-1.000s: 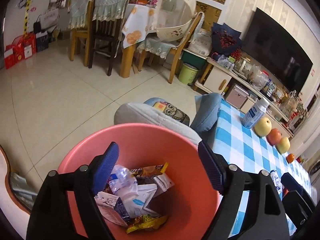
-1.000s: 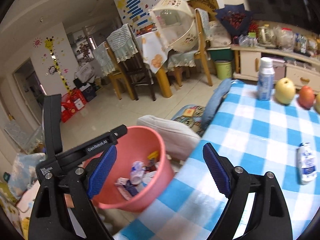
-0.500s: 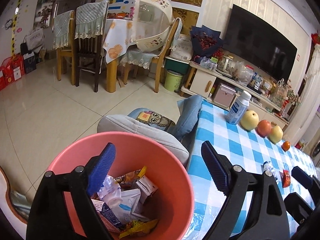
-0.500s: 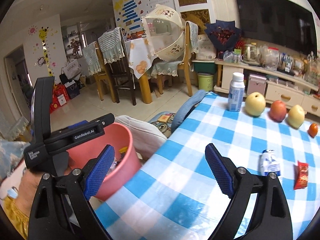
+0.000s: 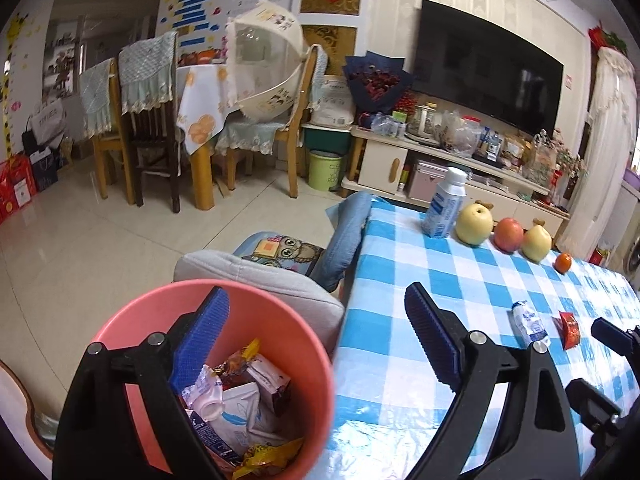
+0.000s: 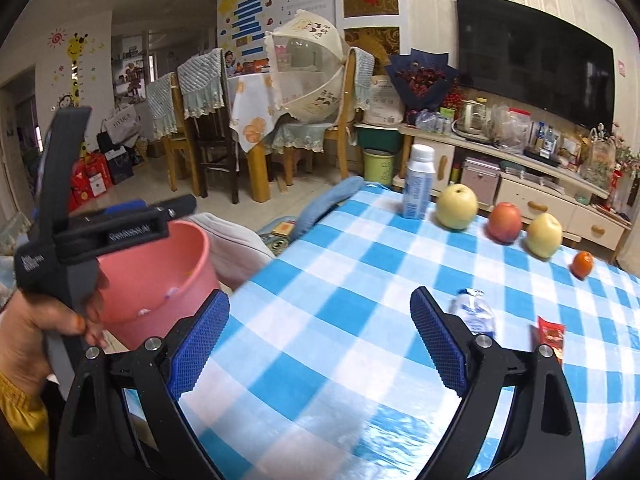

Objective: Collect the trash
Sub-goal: 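Return both grippers from the bucket to above the table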

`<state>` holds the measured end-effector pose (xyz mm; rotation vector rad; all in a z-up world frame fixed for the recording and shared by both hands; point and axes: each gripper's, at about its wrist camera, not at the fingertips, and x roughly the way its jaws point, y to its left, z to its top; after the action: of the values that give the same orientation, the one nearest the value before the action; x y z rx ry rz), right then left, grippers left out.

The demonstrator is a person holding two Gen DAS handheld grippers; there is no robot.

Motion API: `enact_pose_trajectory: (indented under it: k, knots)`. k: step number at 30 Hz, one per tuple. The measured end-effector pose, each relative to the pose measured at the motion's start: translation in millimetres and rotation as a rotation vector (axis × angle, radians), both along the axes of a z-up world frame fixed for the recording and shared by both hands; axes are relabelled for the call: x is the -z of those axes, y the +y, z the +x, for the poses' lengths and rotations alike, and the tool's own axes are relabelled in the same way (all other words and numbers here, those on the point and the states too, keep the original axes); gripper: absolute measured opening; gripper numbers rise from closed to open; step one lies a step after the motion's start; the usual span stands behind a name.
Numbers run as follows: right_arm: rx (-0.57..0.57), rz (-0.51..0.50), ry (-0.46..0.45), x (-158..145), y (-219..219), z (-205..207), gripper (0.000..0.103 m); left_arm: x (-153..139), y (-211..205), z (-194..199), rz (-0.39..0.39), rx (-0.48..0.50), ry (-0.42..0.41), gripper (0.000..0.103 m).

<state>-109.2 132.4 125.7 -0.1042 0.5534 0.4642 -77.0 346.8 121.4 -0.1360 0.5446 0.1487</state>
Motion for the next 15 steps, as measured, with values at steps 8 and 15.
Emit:
enact_pose_trajectory:
  k: [8, 15]
  knots:
    - [0.043, 0.007, 0.004, 9, -32, 0, 0.095, -5, -32, -3, 0.073, 0.034, 0.004, 0.094]
    - [0.078, 0.023, 0.019, 16, -58, 0, 0.096, -15, -67, -8, 0.138, 0.084, 0.004, 0.097]
